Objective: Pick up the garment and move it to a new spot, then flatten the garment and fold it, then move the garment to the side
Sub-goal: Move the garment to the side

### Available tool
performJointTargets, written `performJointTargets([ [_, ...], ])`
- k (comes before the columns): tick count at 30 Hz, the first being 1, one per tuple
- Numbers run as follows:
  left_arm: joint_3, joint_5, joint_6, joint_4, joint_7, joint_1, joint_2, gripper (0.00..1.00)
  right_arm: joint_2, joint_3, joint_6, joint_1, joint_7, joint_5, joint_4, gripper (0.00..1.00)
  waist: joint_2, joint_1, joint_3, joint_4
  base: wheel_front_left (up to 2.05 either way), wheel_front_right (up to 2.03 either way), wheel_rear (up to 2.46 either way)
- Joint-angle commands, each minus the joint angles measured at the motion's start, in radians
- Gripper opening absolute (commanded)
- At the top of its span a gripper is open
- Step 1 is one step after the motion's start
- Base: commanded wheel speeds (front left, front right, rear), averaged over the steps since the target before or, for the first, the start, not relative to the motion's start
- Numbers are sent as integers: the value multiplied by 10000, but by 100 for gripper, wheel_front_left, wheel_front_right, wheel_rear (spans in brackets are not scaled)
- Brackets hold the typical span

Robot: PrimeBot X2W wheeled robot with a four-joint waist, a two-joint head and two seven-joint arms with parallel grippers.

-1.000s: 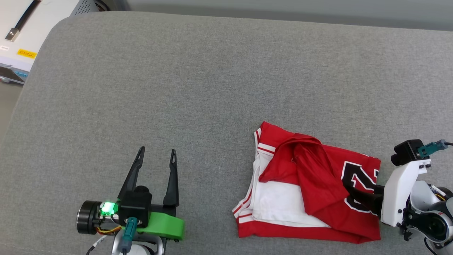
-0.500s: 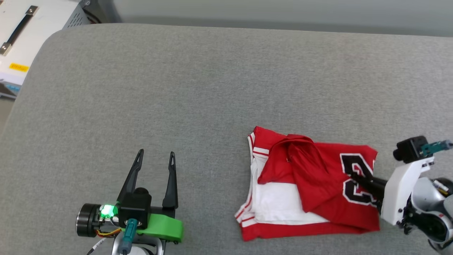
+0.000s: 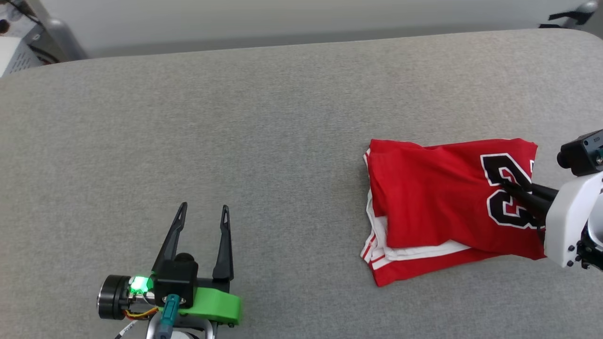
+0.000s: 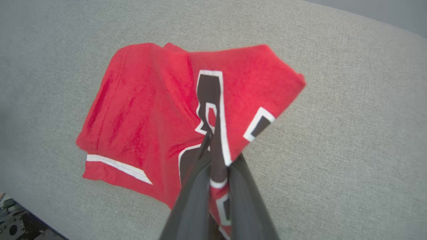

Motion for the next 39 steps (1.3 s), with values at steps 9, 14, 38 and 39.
performJointTargets([
  [9, 98, 180, 21, -244, -59, -368, 302, 100, -426, -249, -7, -635, 118, -323, 114, 0, -1, 0, 702, -1174, 0, 0, 0],
  [14, 112, 311, 33, -514, -59, -695, 578, 100, -876, -487, -7, -1278, -83, -555, 1032, 0, -1, 0, 1560, -1268, 0, 0, 0],
  [38, 107, 469, 441, -1492, -59, -1784, 1553, 100, -1549, -2067, -7, -4949, -1903, -2280, 6951, 0, -1, 0, 4330, -1155, 0, 0, 0],
  [39, 97, 460, 461, -1507, -59, -1792, 1572, 100, -1539, -2015, -7, -5037, -2024, -2344, 7161, 0, -1, 0, 4340, -1144, 0, 0, 0],
])
